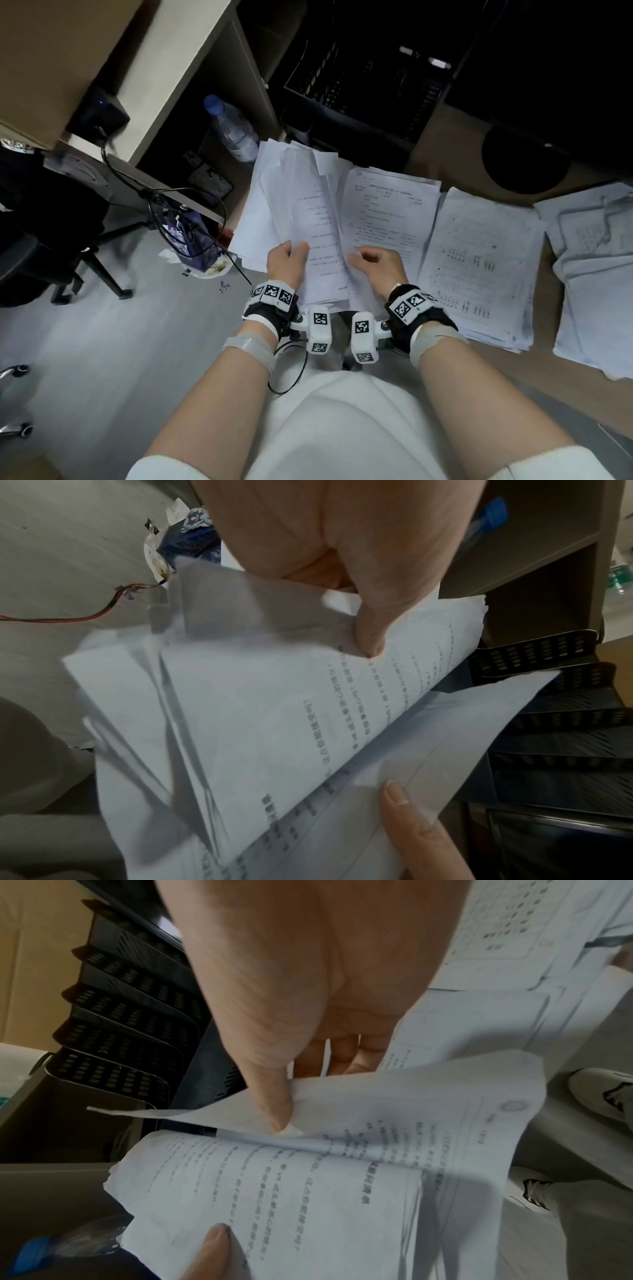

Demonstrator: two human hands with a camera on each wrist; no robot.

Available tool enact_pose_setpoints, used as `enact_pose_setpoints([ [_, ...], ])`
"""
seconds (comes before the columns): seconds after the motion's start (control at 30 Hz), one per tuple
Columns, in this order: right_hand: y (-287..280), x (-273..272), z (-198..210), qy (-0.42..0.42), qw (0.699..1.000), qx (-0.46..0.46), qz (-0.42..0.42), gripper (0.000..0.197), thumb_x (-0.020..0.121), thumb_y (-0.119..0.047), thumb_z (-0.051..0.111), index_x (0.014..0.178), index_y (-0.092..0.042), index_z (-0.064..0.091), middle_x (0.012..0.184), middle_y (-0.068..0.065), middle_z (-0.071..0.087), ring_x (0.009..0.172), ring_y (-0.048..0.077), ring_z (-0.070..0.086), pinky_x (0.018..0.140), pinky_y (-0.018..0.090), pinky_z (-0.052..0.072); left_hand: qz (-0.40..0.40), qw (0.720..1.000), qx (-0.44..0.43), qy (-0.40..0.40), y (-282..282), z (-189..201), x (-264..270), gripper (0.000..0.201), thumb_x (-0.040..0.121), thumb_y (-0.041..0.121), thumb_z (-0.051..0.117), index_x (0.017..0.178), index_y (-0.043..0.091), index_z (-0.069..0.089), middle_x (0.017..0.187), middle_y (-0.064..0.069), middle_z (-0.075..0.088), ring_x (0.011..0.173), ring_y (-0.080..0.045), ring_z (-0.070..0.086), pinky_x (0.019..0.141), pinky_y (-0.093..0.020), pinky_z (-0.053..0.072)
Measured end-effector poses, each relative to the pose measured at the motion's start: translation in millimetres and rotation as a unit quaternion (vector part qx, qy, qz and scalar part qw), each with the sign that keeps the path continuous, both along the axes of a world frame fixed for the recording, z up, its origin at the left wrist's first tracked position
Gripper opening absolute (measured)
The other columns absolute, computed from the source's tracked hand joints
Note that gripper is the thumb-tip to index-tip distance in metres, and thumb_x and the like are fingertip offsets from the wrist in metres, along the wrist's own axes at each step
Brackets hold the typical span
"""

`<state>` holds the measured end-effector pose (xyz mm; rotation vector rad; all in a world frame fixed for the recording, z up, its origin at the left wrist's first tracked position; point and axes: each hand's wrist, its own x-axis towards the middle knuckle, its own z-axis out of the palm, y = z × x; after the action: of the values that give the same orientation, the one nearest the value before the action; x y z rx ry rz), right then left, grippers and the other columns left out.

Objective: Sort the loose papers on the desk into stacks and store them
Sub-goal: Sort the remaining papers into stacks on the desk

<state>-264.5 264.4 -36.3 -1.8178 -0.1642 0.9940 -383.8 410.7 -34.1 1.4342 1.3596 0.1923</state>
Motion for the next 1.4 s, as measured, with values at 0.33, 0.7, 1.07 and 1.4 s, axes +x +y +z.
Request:
enact_pose_setpoints([
  [0.33,-23.5,12.6,1.5,0.007,0.999,-0.031,-0.032,0.010,0.085,-0.022,0.076,0.094,-0.022,0.080,0.087,-0.011,0.076,0.090,0.015,0.071,0.088,0.031,0.056,-0.010,1.000,-0.017,-0.017,-14.7,-1.5,13.3,0.038,0.084,0.023,0.063,0.056,0.018,0.038,0.051,0.007,0.038,0.055,-0.013,0.033,0.056,-0.025,0.030],
  [0.7,-64.0,48.0,-12.2,-0.058,0.959,-0.238,-0.144,0.024,0.094,-0.020,0.056,0.082,-0.003,0.069,0.080,0.010,0.066,0.073,0.029,0.056,0.064,0.031,0.044,-0.012,0.999,0.034,0.019,-16.8,-5.7,34.0,0.040,0.086,0.016,0.061,0.058,0.018,0.033,0.055,0.003,0.027,0.053,-0.013,0.023,0.050,-0.026,0.023],
  [1.07,-46.5,62.6,-31.2,-0.036,0.962,-0.249,-0.102,0.023,0.096,-0.008,0.045,0.076,-0.011,0.056,0.083,0.006,0.058,0.086,0.026,0.055,0.071,0.027,0.038,0.002,1.000,0.021,0.017,-1.8,-13.0,36.7,0.030,0.082,0.028,0.062,0.066,0.007,0.046,0.064,-0.007,0.037,0.062,-0.015,0.033,0.058,-0.030,0.031],
  [1.4,-42.6,72.3,-22.2,-0.012,0.975,-0.218,-0.048,0.041,0.091,-0.003,0.047,0.129,-0.009,0.060,0.129,0.008,0.064,0.112,0.030,0.060,0.082,0.022,0.039,-0.027,1.000,0.001,0.006,1.4,-13.7,54.2,0.031,0.070,0.042,0.059,0.066,0.013,0.052,0.064,-0.006,0.044,0.063,-0.016,0.040,0.062,-0.032,0.038],
])
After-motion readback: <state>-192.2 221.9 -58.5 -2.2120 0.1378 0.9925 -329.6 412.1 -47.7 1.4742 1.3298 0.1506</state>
